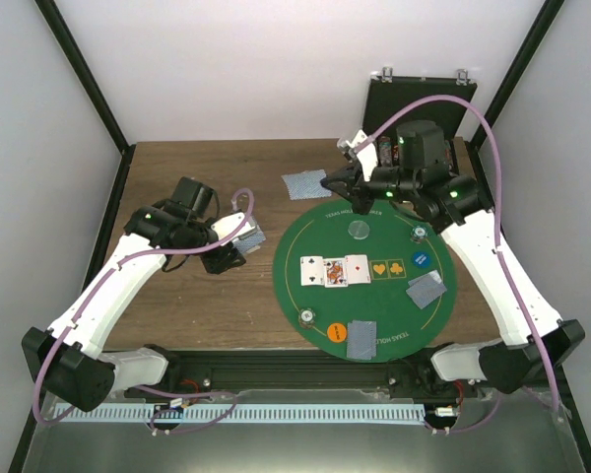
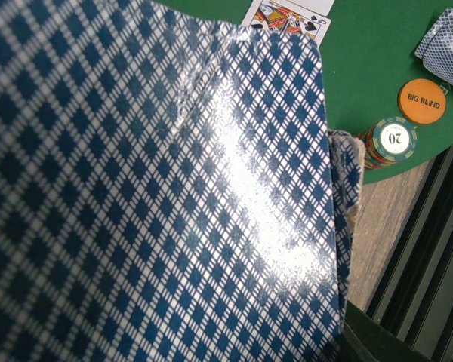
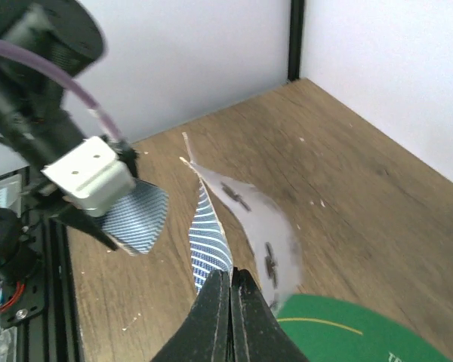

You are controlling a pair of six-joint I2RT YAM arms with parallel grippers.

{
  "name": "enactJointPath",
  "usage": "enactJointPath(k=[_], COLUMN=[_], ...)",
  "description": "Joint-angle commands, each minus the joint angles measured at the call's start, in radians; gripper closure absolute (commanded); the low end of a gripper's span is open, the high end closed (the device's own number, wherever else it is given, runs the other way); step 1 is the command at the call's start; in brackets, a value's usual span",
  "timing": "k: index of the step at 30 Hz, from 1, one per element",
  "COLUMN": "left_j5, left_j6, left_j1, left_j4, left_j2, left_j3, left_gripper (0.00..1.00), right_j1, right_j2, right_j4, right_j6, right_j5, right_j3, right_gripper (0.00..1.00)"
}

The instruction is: Distribute texas hold em gaming equipment

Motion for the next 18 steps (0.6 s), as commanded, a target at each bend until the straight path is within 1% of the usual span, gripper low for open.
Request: enactJointPath(k=[1, 5, 8, 10, 14, 18], left_j5=[0.019, 0.018, 0.012, 0.009, 0.018, 0.010], left_j6=[-0.001, 0.001, 0.001, 0.003, 0.002, 0.019], left_j1=[0.000, 0.000, 0.000, 0.001, 0.000, 0.000], left_j4=[0.006, 0.006, 0.014, 0.022, 0.050, 0.124], left_j2=[0.010, -0.005, -0.013, -0.012, -0.011, -0.021], left_j3=[0.019, 0.012, 0.001, -0.006, -0.022, -0.089], left_gripper=[0.51, 0.51, 0.51, 0.51, 0.51, 0.51], right_j1=[0.006, 0.006, 0.006, 0.006, 0.006, 0.006], right_j2=[-0.008, -0.006, -0.006, -0.015, -0.025, -0.034], right_j4=[-0.018, -0.010, -0.014, 0.014, 0.139, 0.275], right_j6=[-0.037, -0.015, 0.002, 0.040, 0.226, 0.401], right_j5=[-0.115, -0.119, -0.174, -0.198, -0.242, -0.264], right_j3=[0.019, -0.011, -0.026, -0.048, -0.135, -0.223], right_gripper=[0.99, 0.99, 0.99, 0.99, 0.99, 0.99])
